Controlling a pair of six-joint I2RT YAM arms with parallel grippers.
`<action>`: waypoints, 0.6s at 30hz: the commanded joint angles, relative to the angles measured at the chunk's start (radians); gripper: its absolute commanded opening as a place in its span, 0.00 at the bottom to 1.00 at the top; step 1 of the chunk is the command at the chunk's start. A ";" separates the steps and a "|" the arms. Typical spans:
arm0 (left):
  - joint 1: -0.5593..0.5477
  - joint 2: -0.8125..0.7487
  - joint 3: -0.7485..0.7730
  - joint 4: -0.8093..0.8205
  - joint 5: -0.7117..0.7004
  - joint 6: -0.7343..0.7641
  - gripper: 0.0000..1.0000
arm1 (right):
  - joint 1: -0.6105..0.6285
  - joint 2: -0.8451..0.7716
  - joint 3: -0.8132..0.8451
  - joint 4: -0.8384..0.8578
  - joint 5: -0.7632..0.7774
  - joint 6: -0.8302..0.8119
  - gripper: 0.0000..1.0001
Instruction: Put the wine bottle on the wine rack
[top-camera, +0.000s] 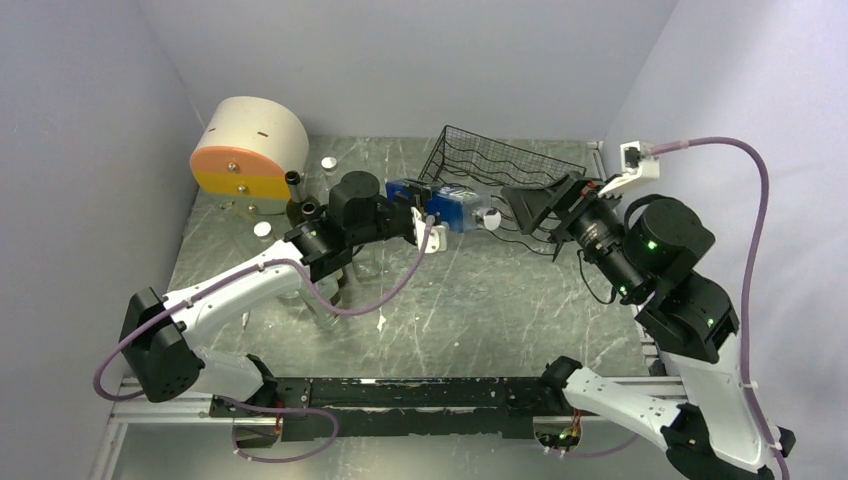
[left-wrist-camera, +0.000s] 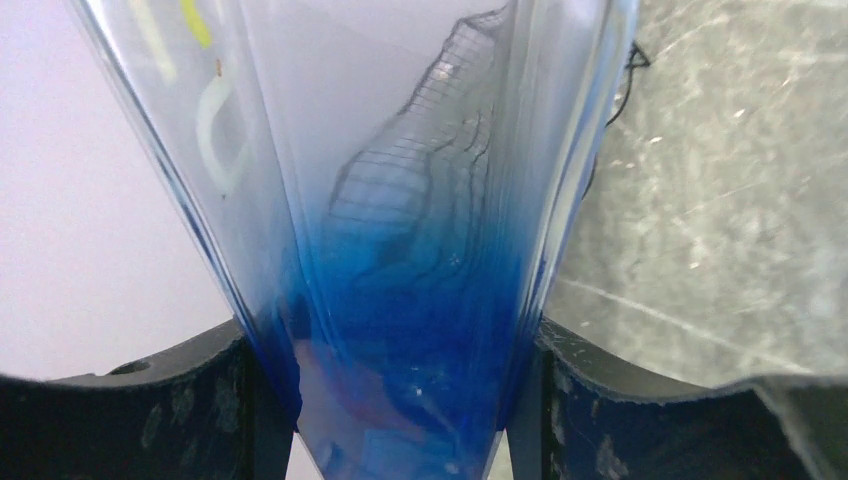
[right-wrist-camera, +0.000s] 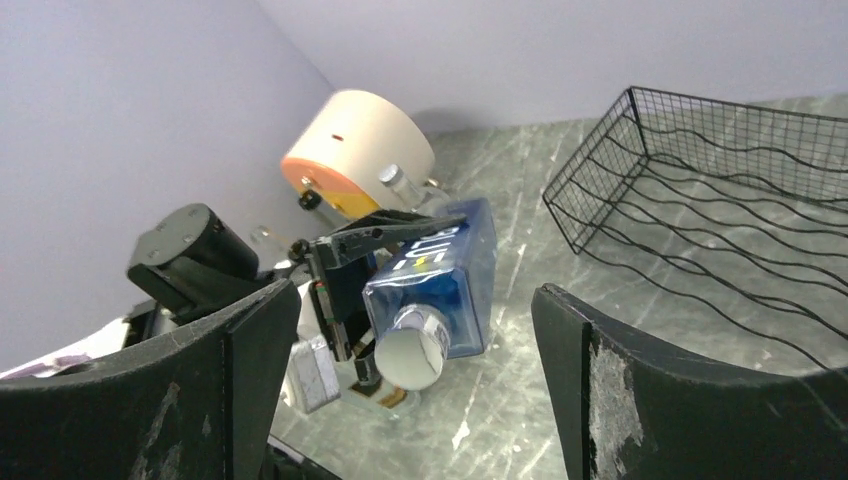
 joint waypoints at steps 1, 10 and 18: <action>-0.024 -0.010 0.070 0.130 -0.007 0.341 0.07 | 0.000 0.064 0.046 -0.120 -0.015 -0.043 0.91; -0.064 -0.050 -0.029 0.232 -0.048 0.669 0.07 | 0.000 0.160 -0.010 -0.185 -0.102 -0.104 0.93; -0.075 -0.055 -0.055 0.247 -0.069 0.800 0.07 | 0.001 0.172 -0.092 -0.176 -0.184 -0.101 0.93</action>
